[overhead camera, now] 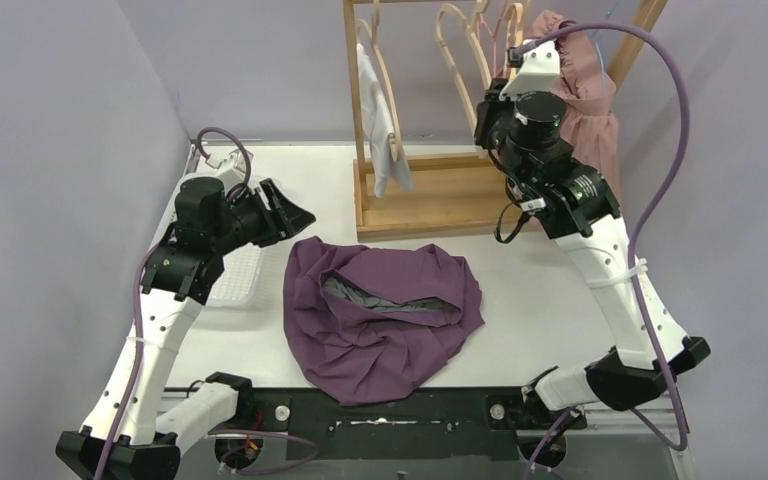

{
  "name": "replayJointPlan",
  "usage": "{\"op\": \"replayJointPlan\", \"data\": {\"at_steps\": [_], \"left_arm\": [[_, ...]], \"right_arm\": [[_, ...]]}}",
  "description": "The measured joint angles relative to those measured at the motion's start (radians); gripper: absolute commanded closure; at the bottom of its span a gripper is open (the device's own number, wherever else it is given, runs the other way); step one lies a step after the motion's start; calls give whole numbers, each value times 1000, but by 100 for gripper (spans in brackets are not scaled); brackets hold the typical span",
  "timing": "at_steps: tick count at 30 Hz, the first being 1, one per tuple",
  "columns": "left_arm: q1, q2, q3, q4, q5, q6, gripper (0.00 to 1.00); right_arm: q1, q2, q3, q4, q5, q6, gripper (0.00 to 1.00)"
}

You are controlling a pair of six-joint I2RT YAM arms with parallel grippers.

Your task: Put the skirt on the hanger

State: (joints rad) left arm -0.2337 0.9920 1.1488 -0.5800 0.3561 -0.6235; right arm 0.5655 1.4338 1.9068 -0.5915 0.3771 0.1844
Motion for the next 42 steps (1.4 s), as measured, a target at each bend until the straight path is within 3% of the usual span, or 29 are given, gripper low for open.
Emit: {"op": "replayJointPlan", "data": {"at_steps": [12,21,28,36,42], "left_arm": [[0,3,16,8,0,21,44],[-8,45,71,167,58,82,42],[-66,150,132,277,151,169,43],[-149,216,151,357,269,364,41],[-154,130,5,507,479,499,39]], "right_arm": [[5,-346,-429,51,-156,-7,100],[5,-692,-748,-54,-365,-16,100],[5,-819,-766,-197,-534,-53,100],[5,-852,-656,-391,-670,-147,100],[5,-846,-640,-439,-782,-198,100]]}}
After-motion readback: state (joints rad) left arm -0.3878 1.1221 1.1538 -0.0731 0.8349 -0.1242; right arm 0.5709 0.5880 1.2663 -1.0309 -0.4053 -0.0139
